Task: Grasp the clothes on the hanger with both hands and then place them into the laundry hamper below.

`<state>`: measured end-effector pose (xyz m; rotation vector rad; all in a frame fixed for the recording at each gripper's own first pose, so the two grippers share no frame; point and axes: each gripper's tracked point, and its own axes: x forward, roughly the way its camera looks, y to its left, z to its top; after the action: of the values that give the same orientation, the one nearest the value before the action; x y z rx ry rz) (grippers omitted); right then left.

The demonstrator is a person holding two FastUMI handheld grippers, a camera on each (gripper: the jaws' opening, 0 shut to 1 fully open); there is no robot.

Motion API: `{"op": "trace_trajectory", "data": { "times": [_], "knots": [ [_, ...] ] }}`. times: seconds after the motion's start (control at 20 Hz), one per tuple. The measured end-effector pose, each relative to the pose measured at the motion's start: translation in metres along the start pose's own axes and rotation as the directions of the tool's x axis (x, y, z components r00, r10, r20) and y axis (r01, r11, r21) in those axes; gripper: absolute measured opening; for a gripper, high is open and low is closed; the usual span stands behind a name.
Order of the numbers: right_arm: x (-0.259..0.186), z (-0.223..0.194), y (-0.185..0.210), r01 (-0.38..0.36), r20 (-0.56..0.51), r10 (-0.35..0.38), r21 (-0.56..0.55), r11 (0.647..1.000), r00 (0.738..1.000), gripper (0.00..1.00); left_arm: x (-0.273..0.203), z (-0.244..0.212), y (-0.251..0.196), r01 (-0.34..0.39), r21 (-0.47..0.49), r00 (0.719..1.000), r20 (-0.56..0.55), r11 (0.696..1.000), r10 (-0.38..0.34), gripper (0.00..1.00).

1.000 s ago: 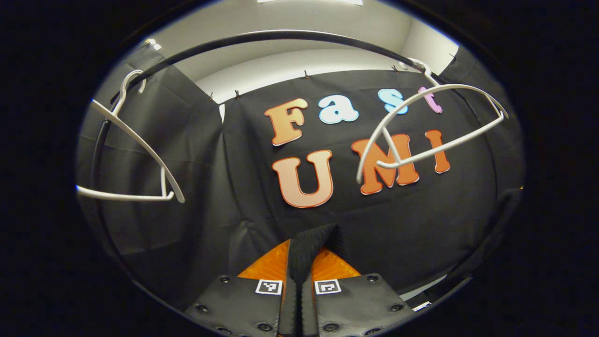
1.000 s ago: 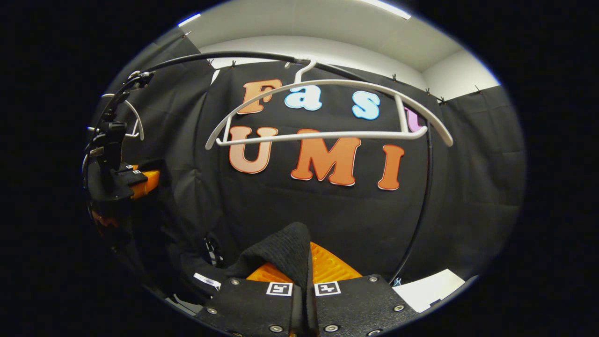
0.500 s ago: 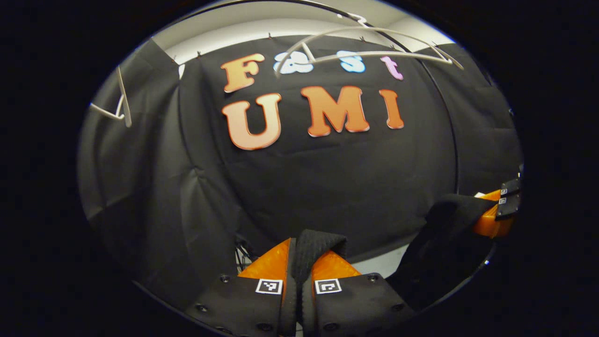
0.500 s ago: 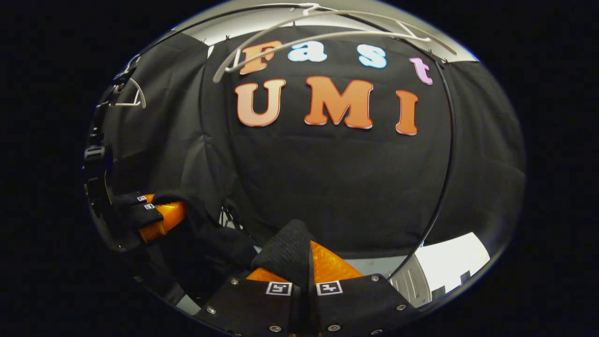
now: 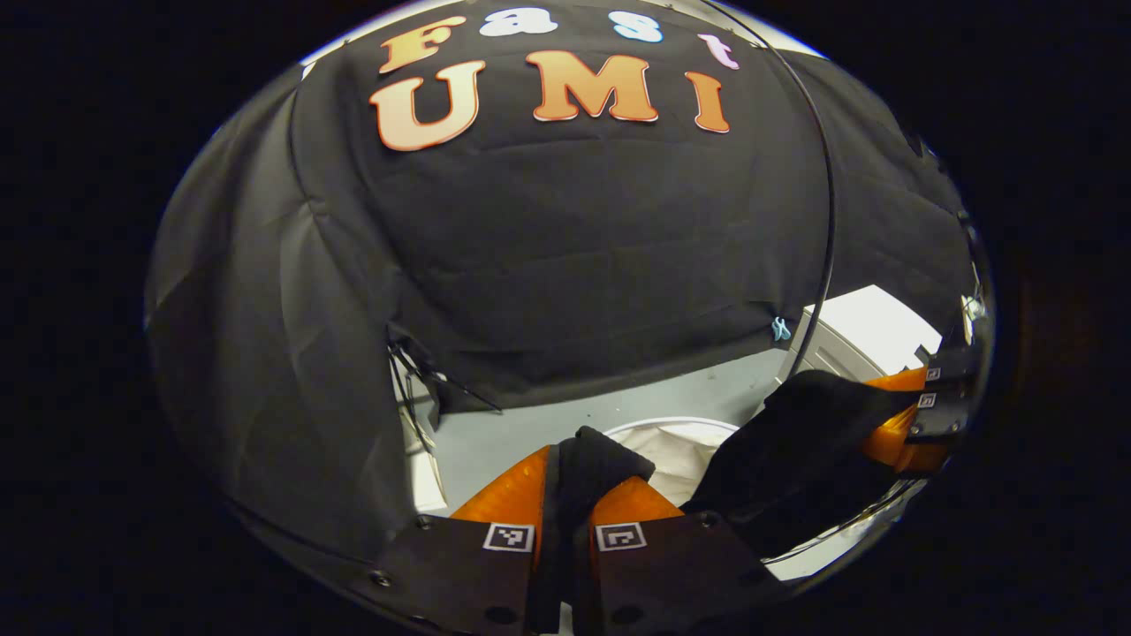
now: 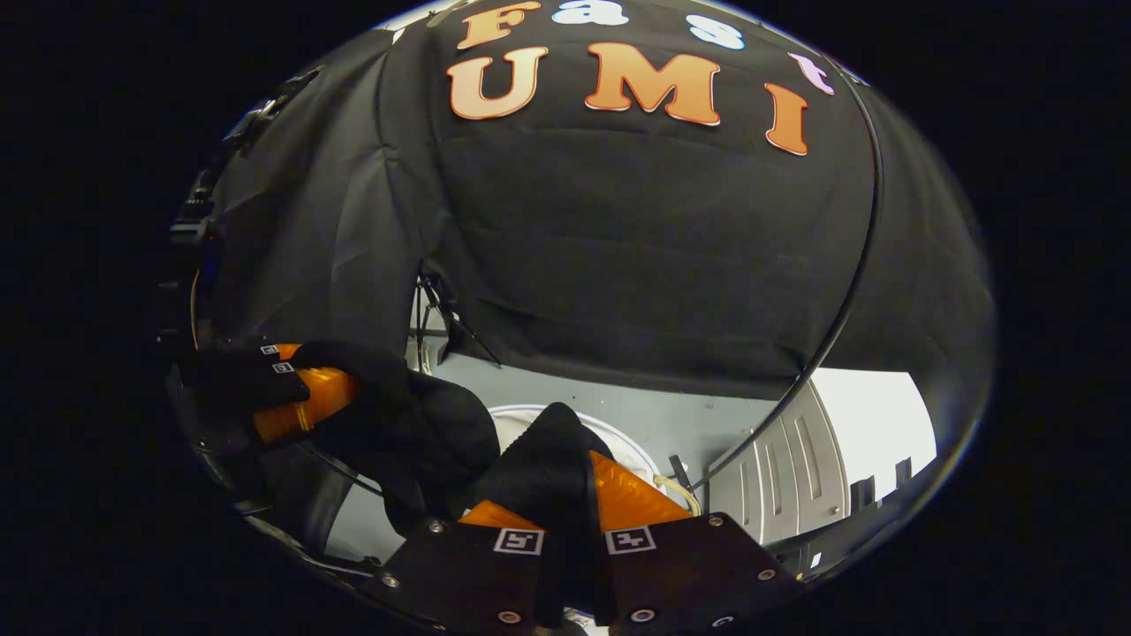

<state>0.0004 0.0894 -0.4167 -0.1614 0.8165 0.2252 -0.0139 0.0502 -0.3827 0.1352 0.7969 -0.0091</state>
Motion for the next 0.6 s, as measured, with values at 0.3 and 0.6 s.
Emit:
{"op": "trace_trajectory", "data": {
  "times": [0.3,0.6],
  "knots": [
    [0.006,-0.041,0.005,-0.014,-0.092,0.011,-0.035,0.999,0.996,0.16,0.004,-0.044,0.000,0.016,-0.007,0.993,-0.120,1.000,-0.016,0.12],
    [0.006,-0.077,0.006,-0.030,-0.165,0.025,-0.024,0.999,0.986,0.30,0.004,-0.097,0.005,0.019,0.026,0.961,-0.275,1.000,-0.011,0.29]
  ]
}}
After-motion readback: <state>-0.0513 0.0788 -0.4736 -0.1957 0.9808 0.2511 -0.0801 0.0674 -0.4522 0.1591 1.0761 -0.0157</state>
